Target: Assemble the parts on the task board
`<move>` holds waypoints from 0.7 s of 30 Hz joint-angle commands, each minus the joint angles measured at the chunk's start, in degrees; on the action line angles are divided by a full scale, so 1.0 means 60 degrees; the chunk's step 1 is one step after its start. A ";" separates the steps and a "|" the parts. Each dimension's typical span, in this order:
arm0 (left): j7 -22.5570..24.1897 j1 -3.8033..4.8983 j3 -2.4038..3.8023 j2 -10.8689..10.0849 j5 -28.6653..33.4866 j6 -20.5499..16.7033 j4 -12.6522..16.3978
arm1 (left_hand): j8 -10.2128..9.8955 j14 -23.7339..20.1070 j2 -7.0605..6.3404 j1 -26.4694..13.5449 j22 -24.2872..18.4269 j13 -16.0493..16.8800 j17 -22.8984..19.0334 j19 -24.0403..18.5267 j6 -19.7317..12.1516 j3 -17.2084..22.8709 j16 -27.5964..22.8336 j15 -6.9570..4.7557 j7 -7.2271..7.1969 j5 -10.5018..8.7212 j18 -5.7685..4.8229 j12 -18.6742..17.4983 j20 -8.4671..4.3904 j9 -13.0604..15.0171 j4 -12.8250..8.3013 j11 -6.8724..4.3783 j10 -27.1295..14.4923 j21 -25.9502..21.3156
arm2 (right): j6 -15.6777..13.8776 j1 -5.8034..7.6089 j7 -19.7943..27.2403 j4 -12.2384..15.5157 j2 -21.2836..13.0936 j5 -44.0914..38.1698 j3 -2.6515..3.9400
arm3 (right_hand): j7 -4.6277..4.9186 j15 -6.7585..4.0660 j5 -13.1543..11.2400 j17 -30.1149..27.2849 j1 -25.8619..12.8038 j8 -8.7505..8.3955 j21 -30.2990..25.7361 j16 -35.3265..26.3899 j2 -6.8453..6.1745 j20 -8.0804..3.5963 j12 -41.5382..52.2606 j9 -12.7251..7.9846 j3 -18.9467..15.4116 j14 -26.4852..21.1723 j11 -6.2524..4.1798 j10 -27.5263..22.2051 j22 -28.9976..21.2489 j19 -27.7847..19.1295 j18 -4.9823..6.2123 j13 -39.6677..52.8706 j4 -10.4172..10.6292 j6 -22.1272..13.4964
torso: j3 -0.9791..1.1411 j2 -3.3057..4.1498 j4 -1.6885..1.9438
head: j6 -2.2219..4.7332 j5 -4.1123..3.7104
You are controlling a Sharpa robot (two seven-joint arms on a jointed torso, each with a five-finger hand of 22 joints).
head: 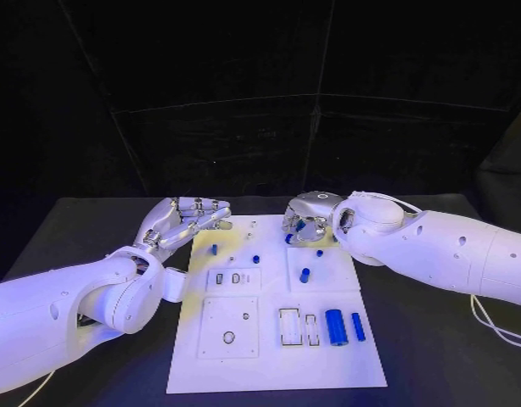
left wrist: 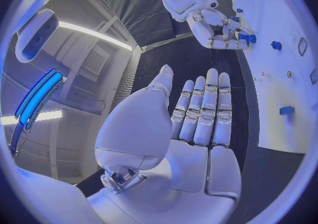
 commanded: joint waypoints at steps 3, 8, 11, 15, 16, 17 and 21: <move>0.0009 0.0018 0.0008 -0.0001 -0.0078 0.0187 0.0018 | -0.0056 -0.0065 0.0060 0.0014 -0.0011 -0.0013 0.0010 0.0046 0.0006 0.0016 -0.0035 0.0014 0.0058 0.0039 0.0060 -0.0051 0.0052 -0.0015 -0.0062 0.0009 -0.0080 -0.0021 | 0.0431 0.0025 -0.0107 -0.0074 0.0056 -0.0244 0.0008 | 0.0023 0.0031 0.0013 0.0613 -0.0022 -0.0004 0.0265 0.0568 -0.0038 0.0017 0.0031 0.0004 0.0211 0.0298 0.0003 -0.0085 0.0160 -0.0116 0.0189 -0.0009 0.0006 0.0009 | -0.0007 0.0048 0.0022 | -0.0060 0.0011; -0.0006 0.0019 0.0008 -0.0039 -0.0078 0.0197 0.0036 | -0.0064 -0.0065 0.0069 0.0014 -0.0013 -0.0014 0.0012 0.0052 0.0002 0.0019 -0.0042 0.0016 0.0063 0.0039 0.0060 -0.0062 0.0053 -0.0016 -0.0070 0.0013 -0.0086 -0.0021 | 0.0472 0.0024 -0.0104 -0.0097 0.0047 -0.0283 0.0007 | 0.0030 0.0029 -0.0015 0.0992 -0.0025 0.0002 0.0415 0.0898 -0.0013 0.0031 0.0044 0.0006 0.0348 0.0303 0.0008 -0.0069 0.0250 -0.0152 0.0192 -0.0009 0.0010 0.0047 | -0.0019 0.0045 0.0023 | -0.0085 0.0017; -0.0015 0.0019 0.0008 -0.0061 -0.0078 0.0200 0.0038 | -0.0066 -0.0065 0.0072 0.0014 -0.0014 -0.0014 0.0012 0.0054 0.0001 0.0020 -0.0044 0.0017 0.0065 0.0039 0.0060 -0.0065 0.0053 -0.0016 -0.0073 0.0014 -0.0089 -0.0021 | 0.0504 0.0024 -0.0067 -0.0098 0.0068 -0.0293 0.0007 | 0.0021 0.0013 -0.0102 0.1403 -0.0023 0.0030 0.0555 0.1233 0.0065 0.0037 0.0081 0.0018 0.0509 0.0339 -0.0003 0.0021 0.0331 -0.0162 0.0195 -0.0006 0.0021 0.0155 | -0.0022 0.0057 0.0012 | -0.0095 0.0047; -0.0024 0.0019 0.0008 -0.0070 -0.0078 0.0207 0.0030 | -0.0066 -0.0065 0.0072 0.0014 -0.0014 -0.0014 0.0012 0.0054 0.0001 0.0020 -0.0044 0.0017 0.0065 0.0039 0.0060 -0.0065 0.0053 -0.0016 -0.0073 0.0014 -0.0089 -0.0021 | 0.0535 0.0024 -0.0021 -0.0099 0.0106 -0.0298 0.0007 | -0.0009 -0.0011 -0.0416 0.1698 -0.0031 0.0046 0.0782 0.1508 0.0164 0.0036 0.0114 0.0023 0.0781 0.0337 -0.0039 0.0166 0.0527 -0.0162 0.0183 -0.0007 0.0038 0.0294 | -0.0019 0.0059 0.0014 | -0.0124 0.0054; -0.0026 0.0019 0.0008 -0.0070 -0.0078 0.0209 0.0027 | -0.0066 -0.0065 0.0072 0.0014 -0.0014 -0.0014 0.0012 0.0054 0.0001 0.0020 -0.0044 0.0017 0.0065 0.0039 0.0060 -0.0065 0.0053 -0.0016 -0.0073 0.0014 -0.0089 -0.0021 | 0.0542 0.0024 -0.0012 -0.0104 0.0113 -0.0299 0.0007 | -0.0021 -0.0015 -0.0481 0.1714 -0.0036 0.0048 0.0825 0.1536 0.0187 0.0033 0.0115 0.0024 0.0842 0.0328 -0.0050 0.0192 0.0567 -0.0168 0.0181 -0.0008 0.0045 0.0323 | -0.0021 0.0062 0.0017 | -0.0139 0.0052; -0.0029 0.0019 0.0008 -0.0069 -0.0078 0.0212 0.0024 | -0.0066 -0.0065 0.0072 0.0014 -0.0014 -0.0014 0.0012 0.0054 0.0001 0.0020 -0.0044 0.0017 0.0065 0.0039 0.0060 -0.0065 0.0053 -0.0016 -0.0073 0.0014 -0.0089 -0.0021 | 0.0548 0.0024 -0.0006 -0.0109 0.0117 -0.0299 0.0007 | -0.0030 -0.0019 -0.0531 0.1735 -0.0045 0.0050 0.0856 0.1562 0.0203 0.0030 0.0115 0.0025 0.0891 0.0321 -0.0059 0.0215 0.0593 -0.0177 0.0180 -0.0008 0.0053 0.0351 | -0.0021 0.0058 0.0016 | -0.0143 0.0050; -0.0047 0.0019 0.0008 -0.0064 -0.0078 0.0225 0.0010 | -0.0081 -0.0066 0.0090 0.0008 -0.0019 -0.0015 0.0016 0.0064 -0.0007 0.0023 -0.0058 0.0020 0.0072 0.0038 0.0060 -0.0084 0.0055 -0.0017 -0.0083 0.0021 -0.0101 -0.0022 | 0.0614 0.0024 -0.0001 -0.0160 0.0128 -0.0301 0.0006 | -0.0107 -0.0087 -0.0804 0.2032 -0.0064 0.0118 0.1191 0.1816 0.0330 0.0018 0.0166 0.0051 0.1176 0.0328 -0.0137 0.0464 0.1007 -0.0083 0.0130 0.0008 0.0106 0.0616 | -0.0024 0.0067 0.0008 | -0.0175 0.0051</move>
